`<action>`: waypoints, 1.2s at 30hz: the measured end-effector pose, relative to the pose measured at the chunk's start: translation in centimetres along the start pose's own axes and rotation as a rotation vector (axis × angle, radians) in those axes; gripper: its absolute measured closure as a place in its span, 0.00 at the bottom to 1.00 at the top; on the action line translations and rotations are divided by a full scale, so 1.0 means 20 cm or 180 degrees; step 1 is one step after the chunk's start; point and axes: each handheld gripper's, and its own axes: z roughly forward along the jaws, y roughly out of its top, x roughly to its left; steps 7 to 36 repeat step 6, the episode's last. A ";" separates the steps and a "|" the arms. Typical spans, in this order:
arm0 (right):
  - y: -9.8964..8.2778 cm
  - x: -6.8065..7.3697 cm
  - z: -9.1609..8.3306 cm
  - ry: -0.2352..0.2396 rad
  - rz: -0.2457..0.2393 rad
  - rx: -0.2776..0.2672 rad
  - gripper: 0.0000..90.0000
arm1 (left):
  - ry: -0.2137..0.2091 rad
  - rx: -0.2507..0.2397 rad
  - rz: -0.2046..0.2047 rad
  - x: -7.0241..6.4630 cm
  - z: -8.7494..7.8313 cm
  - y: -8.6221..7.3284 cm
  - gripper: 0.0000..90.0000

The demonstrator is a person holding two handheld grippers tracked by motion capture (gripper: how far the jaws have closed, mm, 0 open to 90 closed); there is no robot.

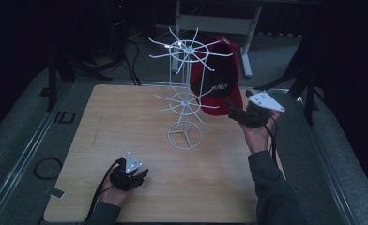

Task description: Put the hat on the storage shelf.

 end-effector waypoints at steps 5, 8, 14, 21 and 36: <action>-0.03 -0.04 0.00 0.0017 0.0058 0.0097 0.20 | 0.0002 0.0005 -0.0002 0.00 0.00 0.00 0.64; -0.03 -0.04 0.00 0.0017 0.0058 0.0097 0.20 | 0.0002 0.0005 -0.0002 0.00 0.00 0.00 0.64; -0.03 -0.04 0.00 0.0017 0.0058 0.0097 0.20 | 0.0002 0.0005 -0.0002 0.00 0.00 0.00 0.64; -0.03 -0.04 0.00 0.0017 0.0058 0.0097 0.20 | 0.0002 0.0005 -0.0002 0.00 0.00 0.00 0.64; -0.03 -0.04 0.00 0.0017 0.0058 0.0097 0.20 | 0.0002 0.0005 -0.0002 0.00 0.00 0.00 0.64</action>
